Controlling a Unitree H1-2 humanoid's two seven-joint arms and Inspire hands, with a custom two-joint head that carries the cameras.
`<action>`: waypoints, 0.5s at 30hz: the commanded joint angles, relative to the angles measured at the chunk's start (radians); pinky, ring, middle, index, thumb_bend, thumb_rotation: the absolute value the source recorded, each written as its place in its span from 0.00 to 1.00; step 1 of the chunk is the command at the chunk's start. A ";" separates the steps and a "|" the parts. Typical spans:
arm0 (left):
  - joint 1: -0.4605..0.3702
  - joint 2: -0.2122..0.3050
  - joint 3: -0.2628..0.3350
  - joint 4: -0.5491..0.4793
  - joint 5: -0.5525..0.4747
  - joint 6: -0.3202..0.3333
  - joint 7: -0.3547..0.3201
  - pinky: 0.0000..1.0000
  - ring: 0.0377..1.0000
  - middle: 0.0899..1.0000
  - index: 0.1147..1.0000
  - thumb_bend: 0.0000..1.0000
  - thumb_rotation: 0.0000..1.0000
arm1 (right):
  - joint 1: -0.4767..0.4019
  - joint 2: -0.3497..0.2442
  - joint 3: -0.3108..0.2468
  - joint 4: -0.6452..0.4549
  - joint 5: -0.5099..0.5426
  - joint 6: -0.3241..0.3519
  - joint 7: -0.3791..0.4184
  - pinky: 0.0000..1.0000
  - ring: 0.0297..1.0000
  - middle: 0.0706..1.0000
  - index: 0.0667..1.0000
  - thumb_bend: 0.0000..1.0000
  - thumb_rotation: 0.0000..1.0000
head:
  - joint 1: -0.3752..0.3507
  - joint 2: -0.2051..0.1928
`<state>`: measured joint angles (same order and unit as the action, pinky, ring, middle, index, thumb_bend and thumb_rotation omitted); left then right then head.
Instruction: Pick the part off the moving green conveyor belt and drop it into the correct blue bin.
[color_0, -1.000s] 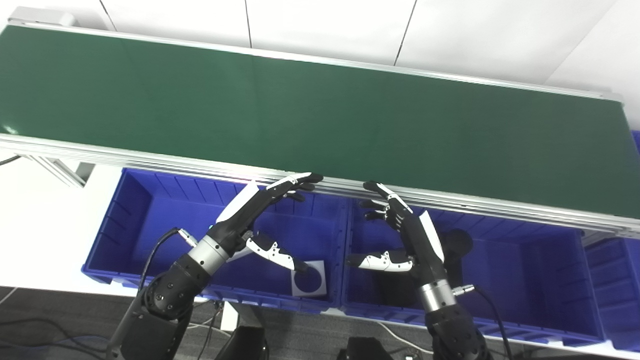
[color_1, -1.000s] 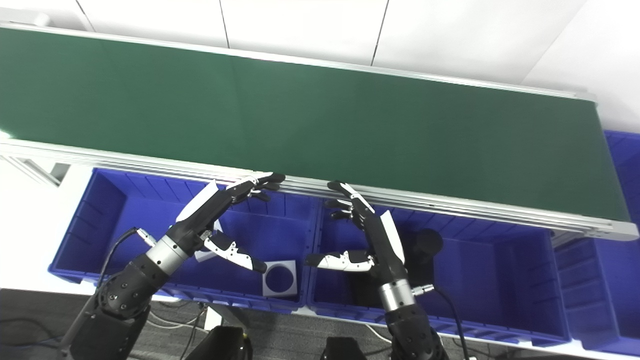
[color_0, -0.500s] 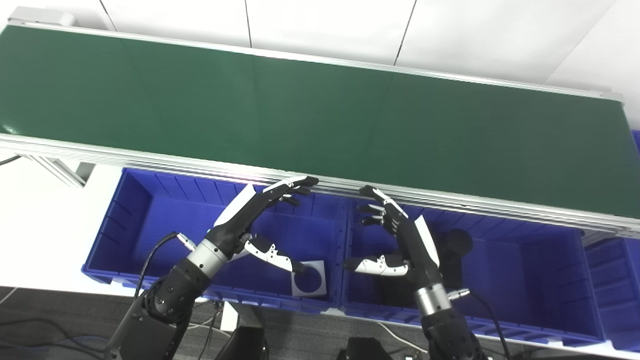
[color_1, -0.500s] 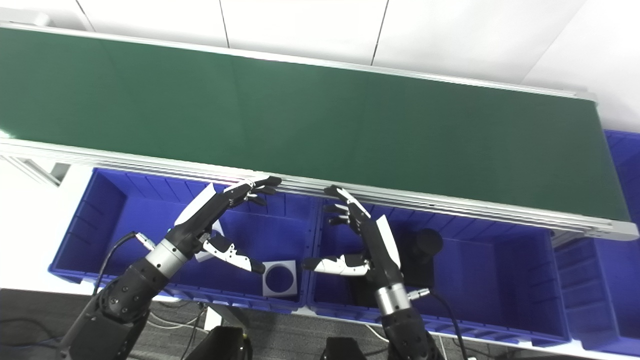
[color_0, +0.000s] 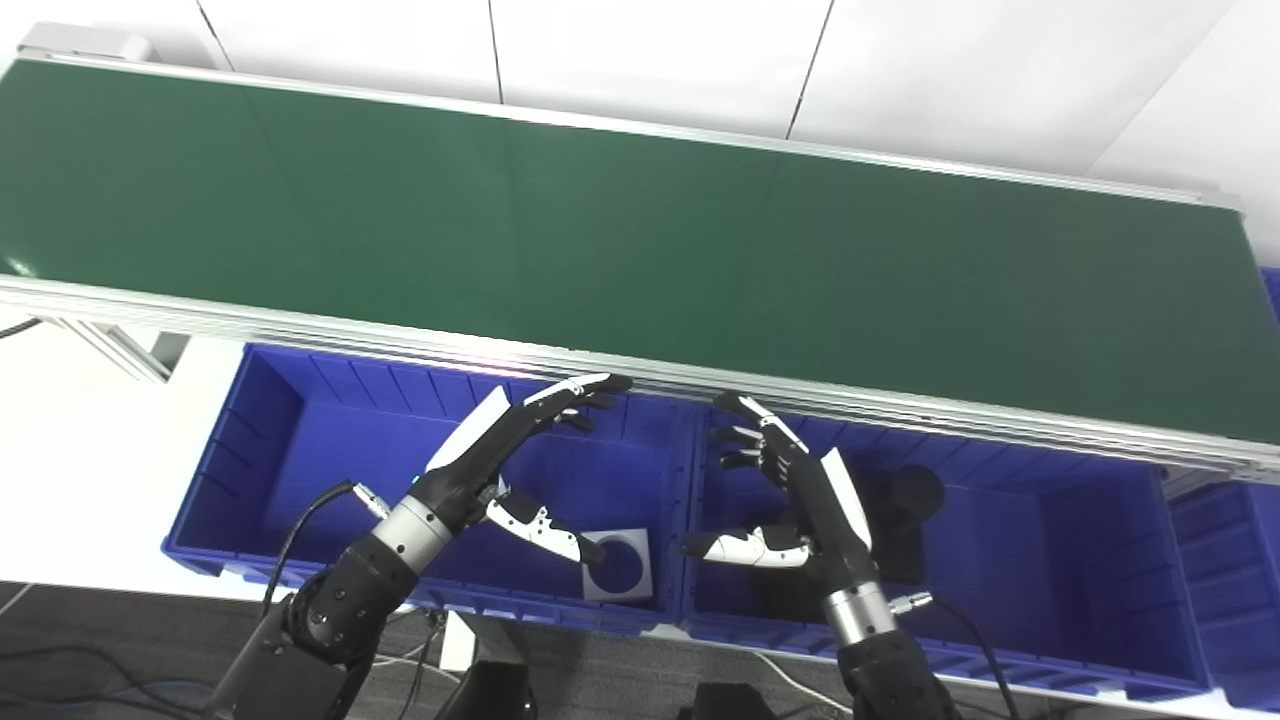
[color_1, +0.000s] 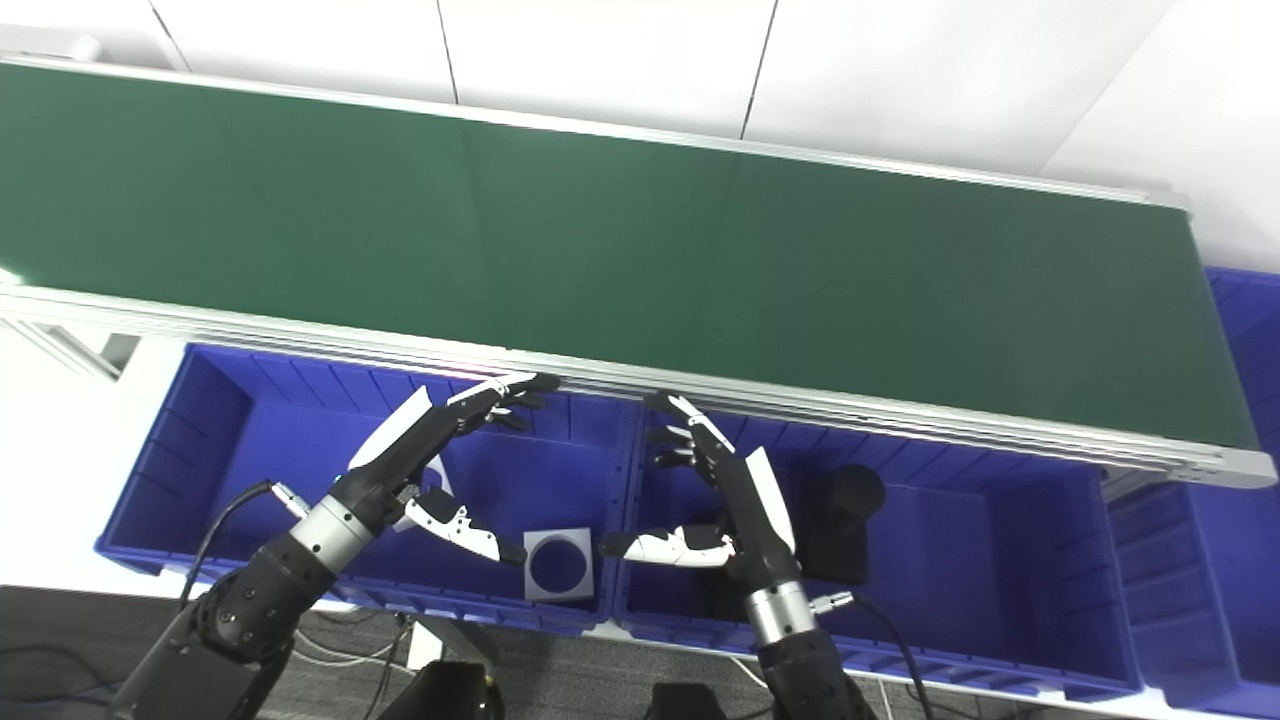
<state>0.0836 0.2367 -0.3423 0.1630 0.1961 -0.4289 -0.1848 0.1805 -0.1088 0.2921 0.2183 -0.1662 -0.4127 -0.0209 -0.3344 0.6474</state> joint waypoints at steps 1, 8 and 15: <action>-0.022 0.010 -0.008 -0.003 -0.001 -0.041 0.029 0.72 0.82 0.86 0.83 1.00 0.10 | -0.019 -0.003 0.010 -0.003 0.005 -0.057 -0.023 0.66 0.76 0.91 0.83 1.00 0.31 | -0.002 -0.011; -0.027 0.016 -0.021 0.009 -0.021 -0.041 0.027 0.70 0.82 0.87 0.83 1.00 0.11 | -0.030 -0.013 0.036 0.014 0.011 -0.057 -0.043 0.66 0.78 0.91 0.83 1.00 0.28 | -0.047 -0.028; -0.028 0.019 -0.035 0.008 -0.017 -0.041 0.045 0.73 0.83 0.87 0.83 1.00 0.09 | -0.034 -0.019 0.048 0.011 0.009 -0.057 -0.061 0.65 0.78 0.90 0.82 1.00 0.28 | -0.042 -0.029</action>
<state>0.0750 0.2475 -0.3724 0.1887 0.1935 -0.4290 -0.1638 0.1606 -0.1253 0.3382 0.2481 -0.1607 -0.4128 -0.0622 -0.3774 0.6197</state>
